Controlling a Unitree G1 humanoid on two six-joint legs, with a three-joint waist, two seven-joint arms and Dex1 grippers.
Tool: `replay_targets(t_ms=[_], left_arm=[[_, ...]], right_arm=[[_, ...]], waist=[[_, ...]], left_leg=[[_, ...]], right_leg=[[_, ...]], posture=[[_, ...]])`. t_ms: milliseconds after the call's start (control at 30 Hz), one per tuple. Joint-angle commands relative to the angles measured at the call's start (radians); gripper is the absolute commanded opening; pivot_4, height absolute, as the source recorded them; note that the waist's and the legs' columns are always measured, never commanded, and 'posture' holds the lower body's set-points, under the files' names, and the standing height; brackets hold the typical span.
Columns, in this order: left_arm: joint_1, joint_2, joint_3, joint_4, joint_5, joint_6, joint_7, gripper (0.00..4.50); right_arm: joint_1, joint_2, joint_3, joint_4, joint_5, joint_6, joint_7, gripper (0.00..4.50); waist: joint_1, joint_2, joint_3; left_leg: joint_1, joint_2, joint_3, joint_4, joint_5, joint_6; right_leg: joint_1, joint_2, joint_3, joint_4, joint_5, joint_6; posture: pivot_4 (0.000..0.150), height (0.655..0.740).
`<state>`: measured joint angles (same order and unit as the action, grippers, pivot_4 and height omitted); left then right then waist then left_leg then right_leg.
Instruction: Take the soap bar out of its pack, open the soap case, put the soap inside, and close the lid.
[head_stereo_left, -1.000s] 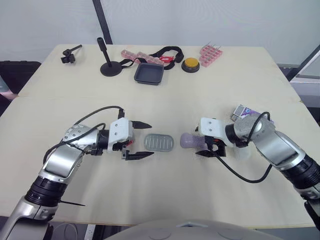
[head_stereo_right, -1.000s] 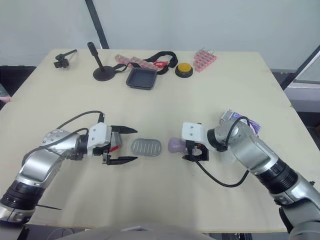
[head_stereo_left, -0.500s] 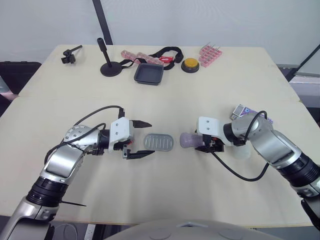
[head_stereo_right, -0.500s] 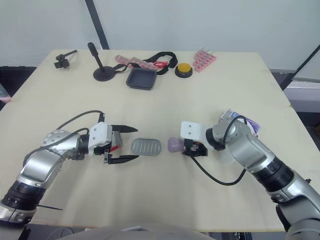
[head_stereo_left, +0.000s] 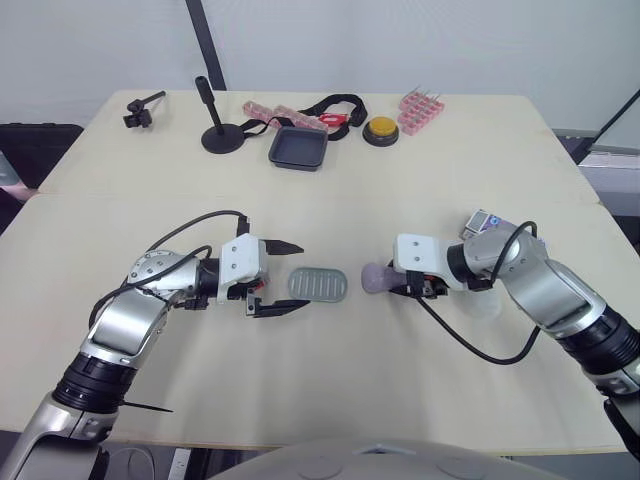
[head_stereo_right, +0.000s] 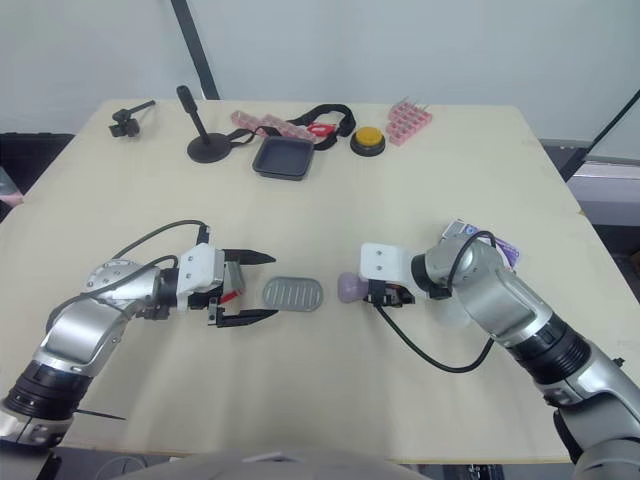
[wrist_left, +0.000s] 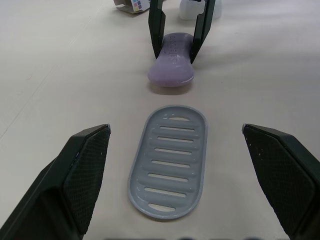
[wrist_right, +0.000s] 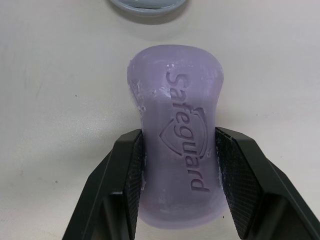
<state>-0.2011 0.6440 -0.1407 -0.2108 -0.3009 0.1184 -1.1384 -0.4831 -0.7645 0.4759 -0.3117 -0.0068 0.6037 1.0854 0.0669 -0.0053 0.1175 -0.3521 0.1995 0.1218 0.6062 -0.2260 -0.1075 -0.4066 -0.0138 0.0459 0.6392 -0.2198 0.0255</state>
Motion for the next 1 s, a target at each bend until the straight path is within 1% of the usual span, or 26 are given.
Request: replay_targets(t_ms=[33,133,333,600,767,900,1000], left_arm=[[-0.012,0.009,0.006,-0.007,0.005,-0.022,-0.001,4.5],[-0.011,0.013,0.01,0.003,0.011,-0.029,0.001,4.5],[-0.006,0.033,0.038,0.033,0.017,-0.05,0.0,4.5],[-0.012,0.062,0.062,0.057,0.002,-0.061,-0.008,4.5],[-0.01,0.08,0.099,0.058,-0.032,-0.041,-0.019,4.5],[0.004,0.085,0.14,0.065,-0.073,-0.041,-0.034,4.5],[0.02,0.115,0.152,0.069,-0.077,-0.035,-0.057,4.5]], right_arm=[[0.004,-0.016,0.005,0.003,-0.02,-0.007,0.008,2.14],[0.004,-0.018,-0.001,-0.013,-0.014,-0.011,0.019,2.14],[-0.036,0.014,-0.036,-0.044,0.049,0.072,0.039,2.14],[-0.138,0.086,-0.077,-0.119,0.179,0.21,0.057,2.14],[-0.192,0.136,-0.032,-0.117,0.193,0.23,0.036,2.14],[-0.24,0.183,0.023,-0.062,0.165,0.204,0.015,2.14],[-0.273,0.22,0.059,-0.02,0.156,0.182,0.014,2.14]], waist=[[0.0,0.0,0.0],[0.0,0.0,0.0],[-0.001,0.0,0.0],[-0.001,0.003,0.002],[0.002,0.003,0.002],[0.0,0.003,0.002],[-0.001,0.003,0.002]], left_leg=[[0.0,0.0,0.0,0.0,0.0,0.0],[0.0,0.0,0.0,0.0,0.0,0.0],[0.0,0.0,0.0,0.0,0.0,0.0],[0.0,0.0,0.0,-0.001,0.0,0.0],[0.002,0.0,0.0,-0.001,0.0,0.0],[0.003,0.0,0.0,-0.001,0.0,0.0],[0.004,0.0,0.0,-0.001,0.0,-0.001]], right_leg=[[0.0,0.0,0.0,0.0,0.0,0.0],[0.0,0.0,0.0,0.0,0.0,0.0],[0.0,0.0,0.0,0.0,0.0,0.0],[0.0,0.001,0.0,0.0,0.0,0.0],[0.0,0.0,0.0,0.0,0.0,0.0],[0.0,0.001,0.0,0.0,0.0,0.0],[-0.001,0.001,0.0,0.0,0.0,0.0]], posture=[[0.15,0.74],[0.15,0.74],[0.15,0.74],[0.15,0.74],[0.15,0.74],[0.15,0.74],[0.15,0.74]])
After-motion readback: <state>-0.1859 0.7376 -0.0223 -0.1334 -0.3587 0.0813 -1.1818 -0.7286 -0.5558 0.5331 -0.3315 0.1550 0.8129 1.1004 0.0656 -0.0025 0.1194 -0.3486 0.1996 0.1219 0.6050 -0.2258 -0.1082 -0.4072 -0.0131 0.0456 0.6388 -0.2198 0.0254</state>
